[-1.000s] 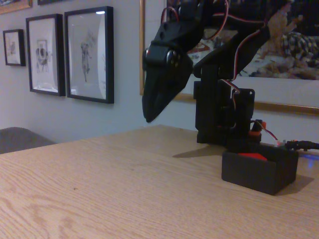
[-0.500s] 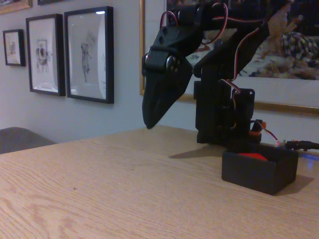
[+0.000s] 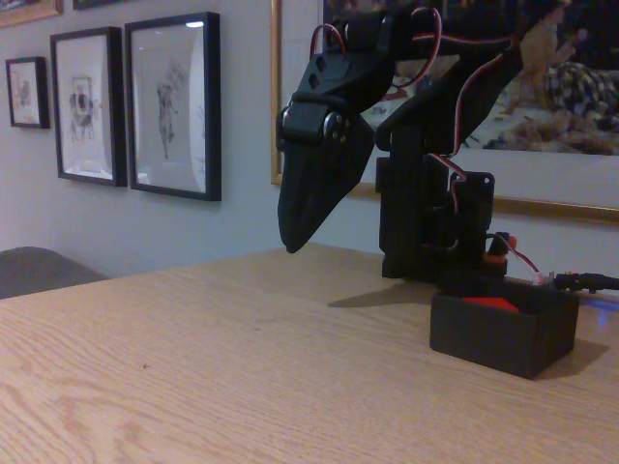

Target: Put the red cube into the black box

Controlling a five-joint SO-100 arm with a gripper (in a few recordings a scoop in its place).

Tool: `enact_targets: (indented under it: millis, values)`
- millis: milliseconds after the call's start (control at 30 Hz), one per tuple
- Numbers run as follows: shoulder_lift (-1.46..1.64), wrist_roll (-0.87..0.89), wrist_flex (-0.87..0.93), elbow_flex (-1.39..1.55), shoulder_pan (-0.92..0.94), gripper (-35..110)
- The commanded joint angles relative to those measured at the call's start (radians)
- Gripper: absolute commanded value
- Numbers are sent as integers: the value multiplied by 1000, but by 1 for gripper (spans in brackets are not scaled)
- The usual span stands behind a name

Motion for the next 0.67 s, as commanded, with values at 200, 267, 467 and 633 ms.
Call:
enact_targets:
  millis: [200,267,467,633]
  values:
    - [40,17,11,5,-12,-4]
    - [38,17,11,5,-12,-4]
    - [38,17,11,5,-12,-4]
    - [40,15,11,5,-12,-4]
